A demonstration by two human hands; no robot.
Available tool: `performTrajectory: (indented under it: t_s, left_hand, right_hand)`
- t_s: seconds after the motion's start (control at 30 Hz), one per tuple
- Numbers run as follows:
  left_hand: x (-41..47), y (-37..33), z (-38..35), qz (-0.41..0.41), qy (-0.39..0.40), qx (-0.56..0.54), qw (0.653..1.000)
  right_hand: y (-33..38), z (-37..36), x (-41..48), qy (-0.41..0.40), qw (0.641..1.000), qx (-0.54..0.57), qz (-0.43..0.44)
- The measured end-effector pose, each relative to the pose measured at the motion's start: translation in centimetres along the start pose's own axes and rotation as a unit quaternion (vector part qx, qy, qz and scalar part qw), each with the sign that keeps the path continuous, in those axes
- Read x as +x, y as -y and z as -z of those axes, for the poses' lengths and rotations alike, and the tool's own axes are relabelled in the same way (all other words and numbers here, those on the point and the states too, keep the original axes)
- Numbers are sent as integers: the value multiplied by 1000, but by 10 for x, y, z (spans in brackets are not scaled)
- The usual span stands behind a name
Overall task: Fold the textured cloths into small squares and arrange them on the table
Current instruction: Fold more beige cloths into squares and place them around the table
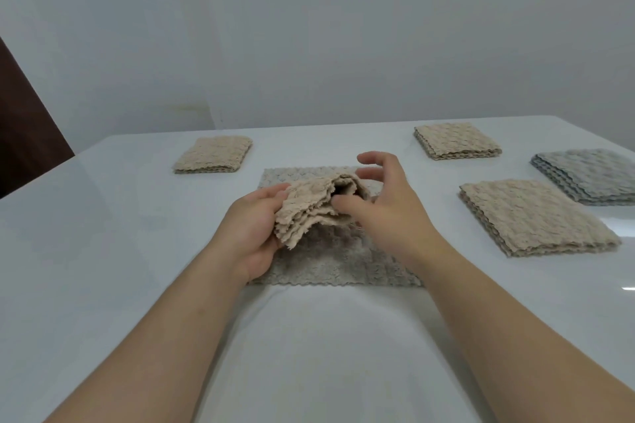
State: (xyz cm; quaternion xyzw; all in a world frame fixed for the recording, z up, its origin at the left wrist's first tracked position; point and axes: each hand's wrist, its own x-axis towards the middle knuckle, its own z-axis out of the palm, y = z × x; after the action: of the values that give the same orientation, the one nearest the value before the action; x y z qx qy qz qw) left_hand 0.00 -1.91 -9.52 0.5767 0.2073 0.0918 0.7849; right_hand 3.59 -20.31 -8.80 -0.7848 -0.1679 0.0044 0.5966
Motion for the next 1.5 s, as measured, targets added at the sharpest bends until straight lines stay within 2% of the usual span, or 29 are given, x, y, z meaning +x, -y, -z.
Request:
performTrajectory:
  t_s: [0.07,0.13,0.27,0.4,0.6,0.73,0.83,0.97,1.13,1.23,1.5]
  left_hand:
    - [-2,1,-2,1,5,14,1000]
    - [-2,1,-3,4,7,25,1000]
    - [-4,0,-4,10,13,36,999]
    - [0,-1,0,19,14,10,1000]
    - [1,-6,4,33,52,-35,997]
    - [-1,-7,2,6,27,-17,999]
    - [-7,-8,-1,-13,39,22,999]
    - [-11,-7,-4,-12,62,51,997]
    - [-11,-6,-4,-17,63,62,996]
    - [-11,-5,-5,-19,65,73,995]
    - [-9,-7,-2,-23,19,68,997]
  right_hand:
    - [-5,-3,0,-44,991,-107,66]
    - [-9,-4,2,-92,965,-205,133]
    - [-10,-2,4,-139,912,-280,267]
    - [-11,-2,4,-97,892,-289,335]
    - [-12,0,8,-51,863,-326,382]
    - [-17,-1,10,-39,869,-384,310]
    - [-23,-3,11,-6,880,-404,248]
    - [-19,-5,8,15,873,-433,223]
    - [-15,-4,7,15,878,-458,142]
    - [-16,-5,5,23,869,-484,101]
    - [-12,2,7,43,843,-524,115]
